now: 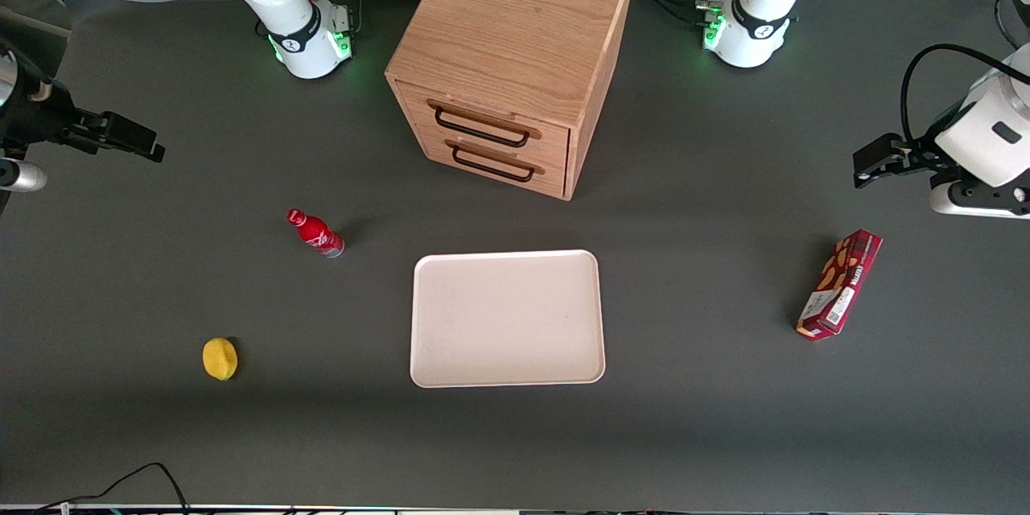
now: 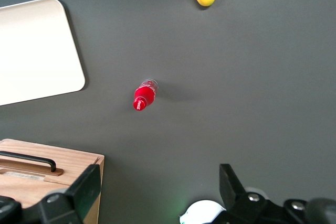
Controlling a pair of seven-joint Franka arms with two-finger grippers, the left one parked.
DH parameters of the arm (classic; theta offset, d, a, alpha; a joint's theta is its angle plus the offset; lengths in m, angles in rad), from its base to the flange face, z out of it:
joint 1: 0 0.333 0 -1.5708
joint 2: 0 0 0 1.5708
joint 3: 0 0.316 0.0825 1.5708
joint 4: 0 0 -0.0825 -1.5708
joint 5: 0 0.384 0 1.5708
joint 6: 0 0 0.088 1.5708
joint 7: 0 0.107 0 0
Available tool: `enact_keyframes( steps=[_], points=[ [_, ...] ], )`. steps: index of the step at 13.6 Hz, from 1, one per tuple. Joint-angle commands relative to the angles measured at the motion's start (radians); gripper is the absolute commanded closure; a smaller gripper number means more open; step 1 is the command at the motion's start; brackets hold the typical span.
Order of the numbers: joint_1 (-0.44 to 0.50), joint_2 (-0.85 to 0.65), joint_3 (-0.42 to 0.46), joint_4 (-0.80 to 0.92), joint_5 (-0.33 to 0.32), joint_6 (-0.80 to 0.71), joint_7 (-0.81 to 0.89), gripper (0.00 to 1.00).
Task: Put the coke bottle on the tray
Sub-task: 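Move the right gripper down to the red Coca-Cola bottle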
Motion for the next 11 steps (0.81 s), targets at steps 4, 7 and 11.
enact_keyframes(
  steps=[4,7,11],
  points=[
    [0.010,0.044,0.002,0.040,-0.009,-0.060,-0.002,0.00],
    [0.041,0.030,0.017,-0.125,-0.001,0.044,0.003,0.00],
    [0.041,-0.006,0.093,-0.458,0.020,0.421,0.078,0.00]
  ],
)
